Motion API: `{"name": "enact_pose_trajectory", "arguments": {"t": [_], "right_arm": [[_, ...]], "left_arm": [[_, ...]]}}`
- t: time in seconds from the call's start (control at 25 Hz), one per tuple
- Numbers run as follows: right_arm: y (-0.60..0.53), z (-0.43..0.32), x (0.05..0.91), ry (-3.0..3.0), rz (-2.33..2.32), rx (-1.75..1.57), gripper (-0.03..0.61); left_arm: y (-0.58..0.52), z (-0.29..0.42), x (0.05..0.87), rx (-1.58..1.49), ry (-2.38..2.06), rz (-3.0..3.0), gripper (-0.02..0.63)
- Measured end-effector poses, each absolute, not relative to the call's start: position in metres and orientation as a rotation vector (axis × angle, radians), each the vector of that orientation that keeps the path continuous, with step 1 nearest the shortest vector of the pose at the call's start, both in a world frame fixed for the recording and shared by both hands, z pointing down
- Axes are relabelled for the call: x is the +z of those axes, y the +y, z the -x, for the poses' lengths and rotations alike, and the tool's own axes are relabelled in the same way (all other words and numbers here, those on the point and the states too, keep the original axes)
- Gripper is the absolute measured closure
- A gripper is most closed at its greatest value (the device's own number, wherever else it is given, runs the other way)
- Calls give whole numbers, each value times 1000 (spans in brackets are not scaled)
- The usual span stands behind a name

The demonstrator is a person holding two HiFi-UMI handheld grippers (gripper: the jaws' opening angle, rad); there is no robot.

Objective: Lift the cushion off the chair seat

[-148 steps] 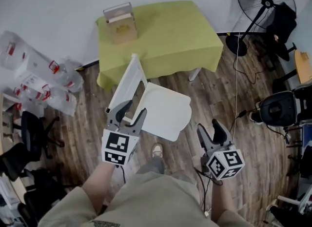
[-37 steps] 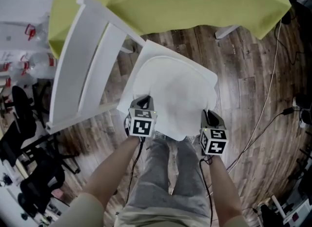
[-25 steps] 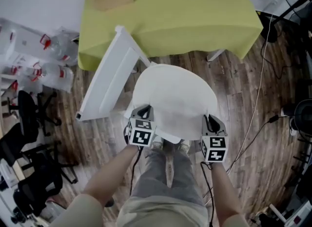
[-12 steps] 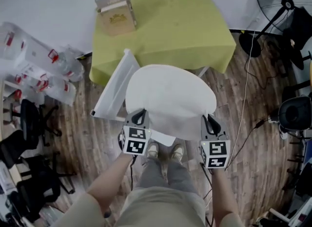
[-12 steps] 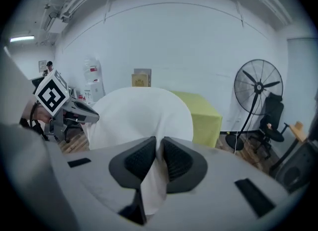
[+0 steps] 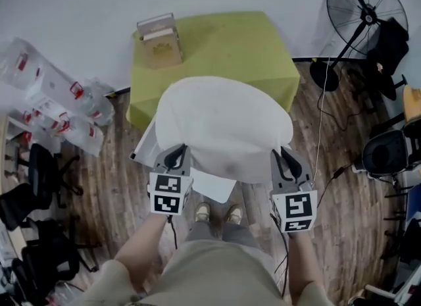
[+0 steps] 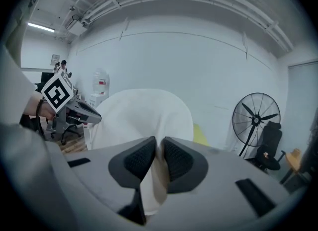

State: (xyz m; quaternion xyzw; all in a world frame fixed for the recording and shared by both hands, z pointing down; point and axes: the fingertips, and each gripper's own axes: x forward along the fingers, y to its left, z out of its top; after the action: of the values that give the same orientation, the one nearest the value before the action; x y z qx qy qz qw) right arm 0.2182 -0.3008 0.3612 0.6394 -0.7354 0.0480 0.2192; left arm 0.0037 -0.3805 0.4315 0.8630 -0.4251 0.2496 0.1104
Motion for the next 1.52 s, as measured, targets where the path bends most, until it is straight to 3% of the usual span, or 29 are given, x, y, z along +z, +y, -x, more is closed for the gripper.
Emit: {"name": "enact_pose_trajectory", "arguments": {"t": [0.64,1.52], "right_arm": [[-253,-201,213,-2139,-1888,-149,489],[-259,-198,200,-2130,-1857,-220,486]], "left_arm": [[-345,16,277,480,-1366,-2755,592],[-342,20,264,393,-1374,-2774,592]]}}
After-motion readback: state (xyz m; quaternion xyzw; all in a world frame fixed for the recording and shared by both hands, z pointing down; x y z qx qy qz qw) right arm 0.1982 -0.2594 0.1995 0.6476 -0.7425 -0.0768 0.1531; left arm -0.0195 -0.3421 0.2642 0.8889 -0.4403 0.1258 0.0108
